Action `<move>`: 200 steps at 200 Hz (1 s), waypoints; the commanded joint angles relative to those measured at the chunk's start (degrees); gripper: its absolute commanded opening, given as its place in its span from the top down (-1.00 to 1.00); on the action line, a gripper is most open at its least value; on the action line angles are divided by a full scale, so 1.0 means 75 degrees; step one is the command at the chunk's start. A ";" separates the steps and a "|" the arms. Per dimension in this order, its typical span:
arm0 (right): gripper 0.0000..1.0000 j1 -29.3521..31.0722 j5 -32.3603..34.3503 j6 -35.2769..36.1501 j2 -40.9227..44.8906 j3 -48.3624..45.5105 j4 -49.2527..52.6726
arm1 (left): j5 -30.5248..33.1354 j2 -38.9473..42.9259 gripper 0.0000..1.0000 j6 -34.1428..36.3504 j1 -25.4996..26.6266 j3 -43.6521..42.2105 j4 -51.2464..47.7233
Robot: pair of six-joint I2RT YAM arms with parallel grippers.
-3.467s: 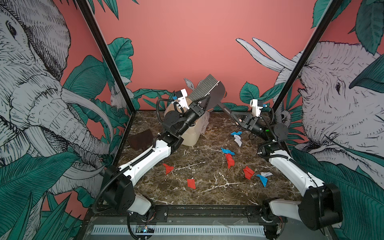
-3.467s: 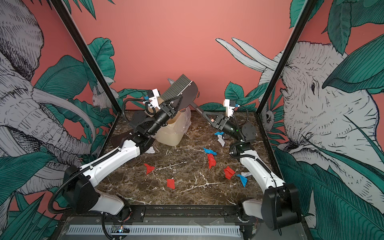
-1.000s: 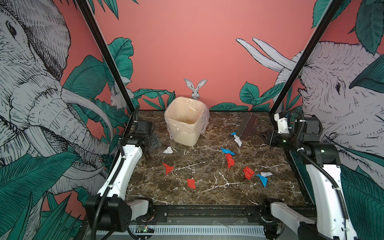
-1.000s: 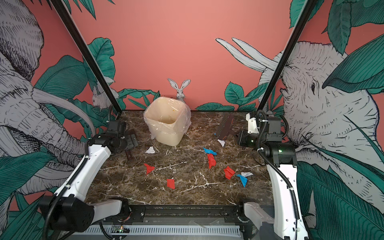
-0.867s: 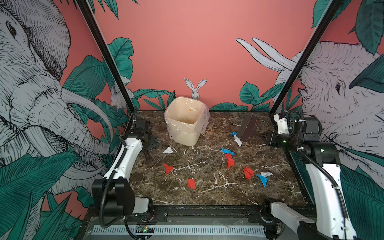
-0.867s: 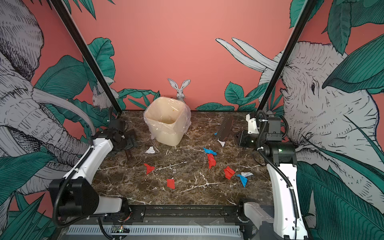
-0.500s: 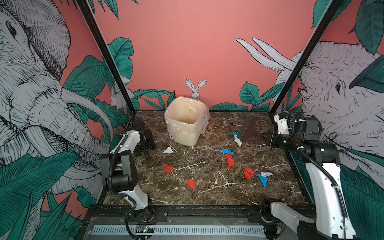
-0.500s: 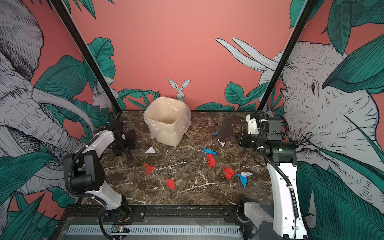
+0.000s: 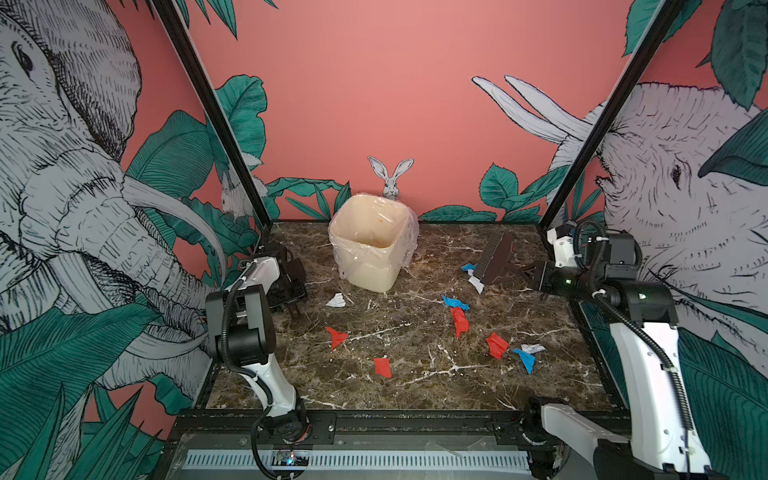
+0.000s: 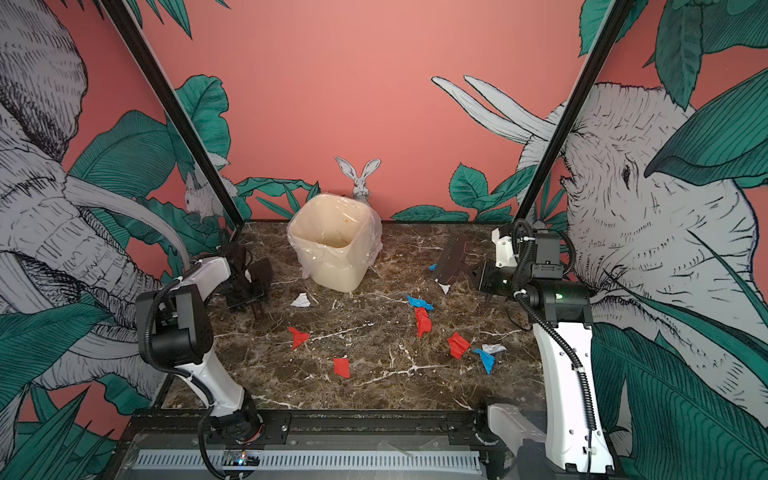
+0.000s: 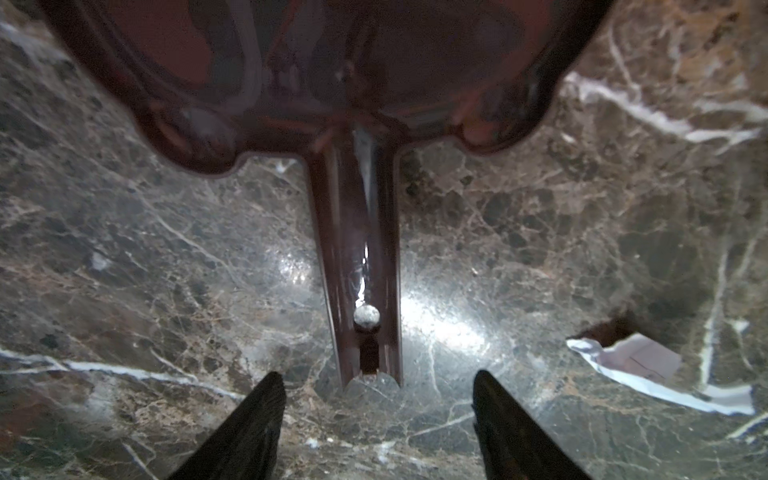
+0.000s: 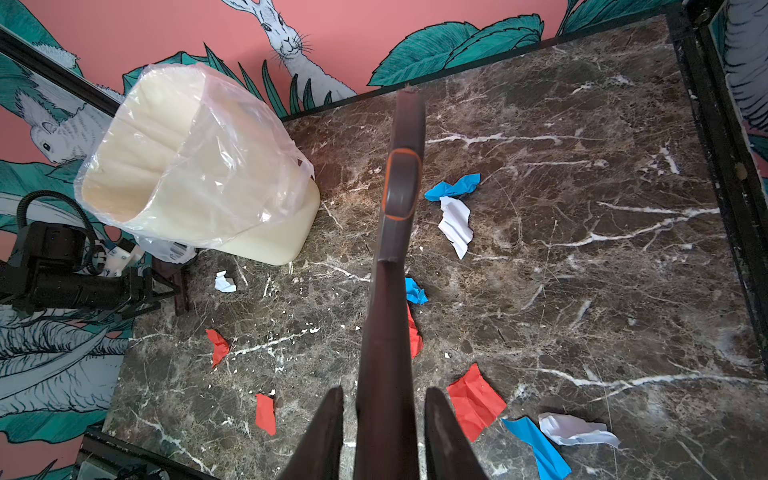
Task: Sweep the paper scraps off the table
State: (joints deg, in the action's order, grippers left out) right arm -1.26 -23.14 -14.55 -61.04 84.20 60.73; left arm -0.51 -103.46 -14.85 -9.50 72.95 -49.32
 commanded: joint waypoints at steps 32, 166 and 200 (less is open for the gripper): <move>1.00 -0.0061 -0.0138 0.0063 0.0110 0.0182 -0.0340 | 0.0038 -0.0264 -0.40 0.0164 -0.0052 0.0030 0.0162; 1.00 -0.0073 -0.0231 -0.0027 0.0124 0.0106 -0.0409 | -0.0168 -0.0269 -0.26 -0.0046 -0.0123 -0.0618 0.0629; 1.00 -0.0067 -0.0255 -0.0041 0.0152 0.0069 -0.0430 | -0.0171 -0.0303 -0.19 -0.0058 -0.0099 -0.0638 0.0709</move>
State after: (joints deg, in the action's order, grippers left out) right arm -1.56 -23.66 -14.81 -61.01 84.20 60.64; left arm -1.26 -106.54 -14.79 -9.98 69.21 -44.38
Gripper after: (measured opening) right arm 0.293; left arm 0.611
